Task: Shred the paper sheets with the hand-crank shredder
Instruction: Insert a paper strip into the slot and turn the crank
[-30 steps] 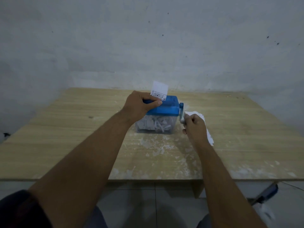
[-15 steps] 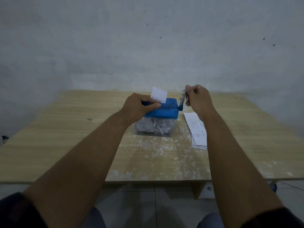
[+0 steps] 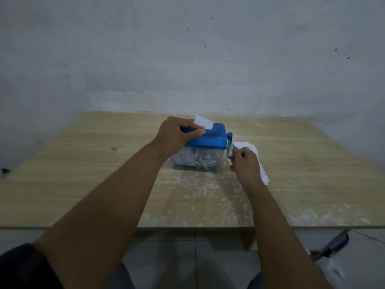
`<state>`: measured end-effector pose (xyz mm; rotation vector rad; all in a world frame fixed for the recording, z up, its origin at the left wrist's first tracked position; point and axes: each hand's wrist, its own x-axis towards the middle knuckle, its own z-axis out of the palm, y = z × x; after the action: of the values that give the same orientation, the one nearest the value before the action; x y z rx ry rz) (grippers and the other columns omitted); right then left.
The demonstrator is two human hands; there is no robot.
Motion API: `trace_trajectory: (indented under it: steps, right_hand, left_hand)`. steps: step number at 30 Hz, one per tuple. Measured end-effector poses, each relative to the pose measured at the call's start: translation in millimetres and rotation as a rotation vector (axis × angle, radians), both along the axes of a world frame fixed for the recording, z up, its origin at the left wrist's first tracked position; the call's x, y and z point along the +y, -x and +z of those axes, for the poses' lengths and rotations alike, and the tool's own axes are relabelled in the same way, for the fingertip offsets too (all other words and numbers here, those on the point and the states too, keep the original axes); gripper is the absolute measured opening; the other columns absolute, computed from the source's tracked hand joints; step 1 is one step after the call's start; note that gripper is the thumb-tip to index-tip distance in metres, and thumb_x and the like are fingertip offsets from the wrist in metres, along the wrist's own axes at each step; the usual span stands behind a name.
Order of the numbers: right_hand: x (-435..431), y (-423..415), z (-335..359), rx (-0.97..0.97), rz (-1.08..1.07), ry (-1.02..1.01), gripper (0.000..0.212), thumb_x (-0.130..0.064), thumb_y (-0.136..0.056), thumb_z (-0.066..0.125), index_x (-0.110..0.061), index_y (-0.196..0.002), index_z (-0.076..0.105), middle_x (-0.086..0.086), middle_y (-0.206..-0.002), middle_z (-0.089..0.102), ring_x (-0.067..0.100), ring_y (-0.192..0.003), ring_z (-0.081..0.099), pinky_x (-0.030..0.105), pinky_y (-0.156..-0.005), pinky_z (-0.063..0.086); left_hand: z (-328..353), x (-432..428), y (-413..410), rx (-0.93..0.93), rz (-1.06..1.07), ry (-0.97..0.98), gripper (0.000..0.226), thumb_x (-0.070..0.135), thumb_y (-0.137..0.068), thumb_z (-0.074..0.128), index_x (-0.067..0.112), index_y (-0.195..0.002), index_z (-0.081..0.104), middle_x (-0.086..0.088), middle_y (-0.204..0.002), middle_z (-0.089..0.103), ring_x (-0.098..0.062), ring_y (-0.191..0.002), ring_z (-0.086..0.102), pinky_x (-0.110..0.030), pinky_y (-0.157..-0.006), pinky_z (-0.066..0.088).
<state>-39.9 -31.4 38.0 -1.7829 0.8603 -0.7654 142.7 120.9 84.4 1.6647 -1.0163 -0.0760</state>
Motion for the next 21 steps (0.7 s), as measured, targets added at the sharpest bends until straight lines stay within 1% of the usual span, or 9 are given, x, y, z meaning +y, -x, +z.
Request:
trace_trajectory:
  steps: [1,3,6,8,11,15,17,19,21]
  right_hand:
    - [5.1,6.3,4.5,-0.034,-0.010,0.009,0.039,-0.037,-0.108,0.050,-0.003,-0.092,0.061,0.007,-0.076,0.064,0.019,-0.064,0.060,0.037,-0.064,0.051]
    - [12.9,18.2,19.8,-0.090,0.002,0.016,0.032,-0.031,-0.107,0.053,-0.004,-0.095,0.063,0.008,-0.075,0.065,0.019,-0.064,0.058,0.036,-0.063,0.047]
    - [17.3,27.8,49.7,-0.144,0.059,0.014,0.015,-0.021,-0.106,0.056,-0.010,-0.101,0.065,0.006,-0.079,0.067,0.017,-0.064,0.058,0.034,-0.063,0.048]
    - [12.9,25.9,70.4,-0.152,0.091,0.044,0.011,-0.019,-0.107,0.055,-0.012,-0.105,0.064,0.004,-0.081,0.068,0.015,-0.062,0.059,0.032,-0.062,0.049]
    - [-1.0,11.1,91.1,-0.133,0.126,0.101,0.020,-0.021,-0.109,0.052,-0.009,-0.102,0.067,0.002,-0.076,0.067,0.015,-0.062,0.058,0.032,-0.062,0.053]
    - [-27.0,-20.0,102.8,-0.152,0.151,0.071,0.027,-0.026,-0.109,0.055,-0.003,-0.100,0.067,-0.004,-0.065,0.068,0.010,-0.058,0.058,0.030,-0.063,0.057]
    - [-42.4,-37.3,97.8,-0.120,0.132,0.022,0.028,-0.031,-0.108,0.058,-0.004,-0.102,0.065,0.003,-0.071,0.069,0.016,-0.063,0.060,0.035,-0.068,0.060]
    - [-53.6,-49.4,83.0,-0.035,0.114,0.007,0.027,-0.033,-0.106,0.060,-0.006,-0.100,0.062,0.011,-0.084,0.070,0.022,-0.071,0.063,0.040,-0.073,0.062]
    - [-57.2,-54.5,61.5,0.044,0.114,-0.022,0.027,-0.032,-0.106,0.059,-0.007,-0.095,0.059,0.015,-0.090,0.068,0.023,-0.075,0.063,0.042,-0.073,0.063]
  left_hand:
    - [0.4,0.1,0.0,0.003,0.002,0.000,0.019,0.028,-0.088,0.086,0.021,-0.105,0.085,0.017,-0.102,0.075,0.014,-0.091,0.067,-0.007,-0.073,0.053]
    - [0.5,-0.2,1.0,-0.004,0.002,-0.009,0.019,0.028,-0.088,0.086,0.021,-0.106,0.085,0.019,-0.101,0.074,0.017,-0.089,0.065,-0.006,-0.072,0.052]
    - [0.9,0.0,-0.8,-0.007,0.004,-0.029,0.017,0.031,-0.088,0.086,0.025,-0.104,0.085,0.020,-0.101,0.074,0.016,-0.090,0.065,-0.006,-0.070,0.051]
    - [3.1,1.7,-2.2,-0.003,0.003,-0.052,0.013,0.033,-0.088,0.086,0.030,-0.100,0.085,0.020,-0.100,0.074,0.016,-0.089,0.065,-0.006,-0.068,0.050]
    - [5.1,3.5,-3.2,-0.012,-0.002,-0.074,0.009,0.034,-0.088,0.086,0.031,-0.097,0.085,0.021,-0.098,0.075,0.014,-0.088,0.066,-0.006,-0.069,0.050]
    - [4.9,3.7,-4.7,-0.027,0.009,-0.096,0.016,0.037,-0.089,0.085,0.028,-0.101,0.087,0.020,-0.101,0.077,0.010,-0.091,0.068,-0.005,-0.072,0.050]
    - [4.6,3.8,-4.6,-0.026,0.004,-0.095,0.017,0.037,-0.089,0.085,0.029,-0.104,0.086,0.019,-0.105,0.077,0.010,-0.094,0.067,-0.004,-0.073,0.050]
    - [3.8,3.8,-1.8,-0.019,-0.002,-0.076,0.018,0.033,-0.090,0.084,0.027,-0.106,0.086,0.023,-0.102,0.074,0.013,-0.092,0.067,-0.004,-0.073,0.050]
    - [3.2,3.7,-0.4,0.002,-0.013,-0.046,0.019,0.030,-0.089,0.085,0.026,-0.108,0.085,0.023,-0.101,0.075,0.010,-0.096,0.069,-0.007,-0.075,0.053]
